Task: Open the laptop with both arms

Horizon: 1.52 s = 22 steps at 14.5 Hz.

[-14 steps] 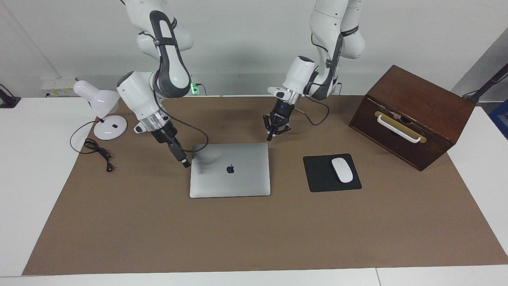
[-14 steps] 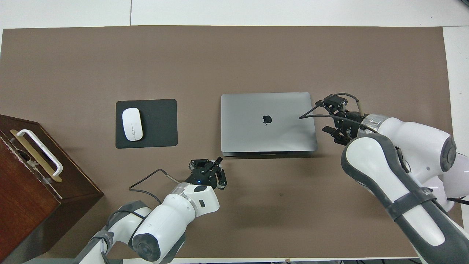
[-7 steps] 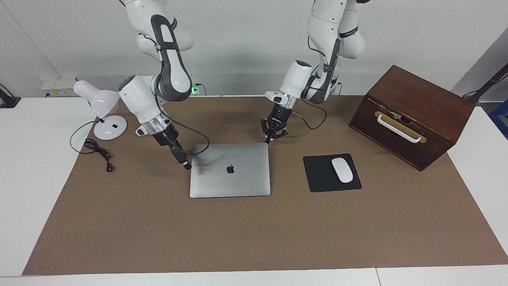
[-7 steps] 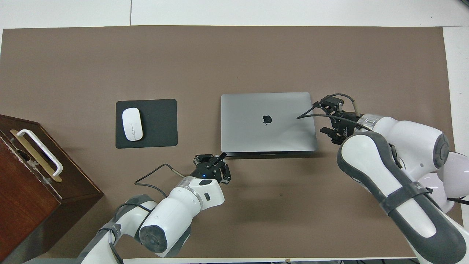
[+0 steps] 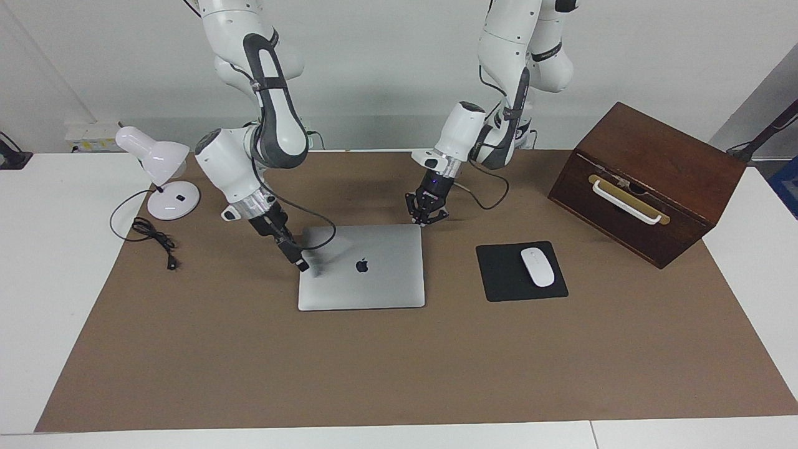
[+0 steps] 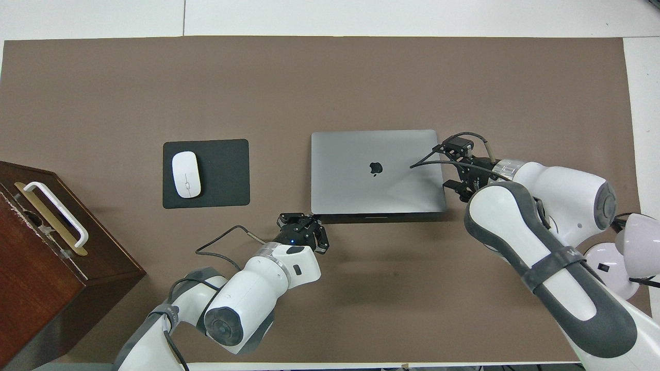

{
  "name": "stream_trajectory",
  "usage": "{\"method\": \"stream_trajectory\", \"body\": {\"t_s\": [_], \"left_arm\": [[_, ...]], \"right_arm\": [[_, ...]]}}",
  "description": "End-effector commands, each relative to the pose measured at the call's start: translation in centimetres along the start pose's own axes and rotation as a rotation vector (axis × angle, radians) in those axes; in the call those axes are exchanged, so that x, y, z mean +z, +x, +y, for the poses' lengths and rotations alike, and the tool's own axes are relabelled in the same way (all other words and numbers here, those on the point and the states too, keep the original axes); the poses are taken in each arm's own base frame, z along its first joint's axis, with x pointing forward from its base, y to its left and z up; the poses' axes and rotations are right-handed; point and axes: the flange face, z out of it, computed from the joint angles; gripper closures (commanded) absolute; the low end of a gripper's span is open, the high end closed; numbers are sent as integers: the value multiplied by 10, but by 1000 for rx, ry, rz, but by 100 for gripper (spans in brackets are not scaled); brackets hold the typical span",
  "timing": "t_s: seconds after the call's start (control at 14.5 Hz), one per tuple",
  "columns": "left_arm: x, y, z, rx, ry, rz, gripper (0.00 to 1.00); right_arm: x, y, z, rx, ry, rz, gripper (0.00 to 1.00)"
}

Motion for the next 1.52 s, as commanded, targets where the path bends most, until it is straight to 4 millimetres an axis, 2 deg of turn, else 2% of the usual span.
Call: {"method": "stream_trajectory", "body": {"t_s": [0.0,0.21,0.55,0.97,1.11,1.24,1.45], "left_arm": [[12,5,1,14,4,17,100],[13,7,-1,10,6,20,100],[24,1,-5,33,11,2,100],[27,0,-6,66,13,-3,100],[28,-1,-7,65,14,-6,100],[28,-1,-8,67,16,-6,100],[28,0,-8,67,16,-4,100]], "right_arm": [[3,1,-2,5,11,-3,0],[9,9,7,-18,-5,1,0],[10,10,9,-13,-8,6,0],[16,6,8,-10,-8,23,0],[17,4,3,-7,2,19,0],[24,-13,-10,1,27,-4,0],[24,-18,-22,7,52,-10,0]]}}
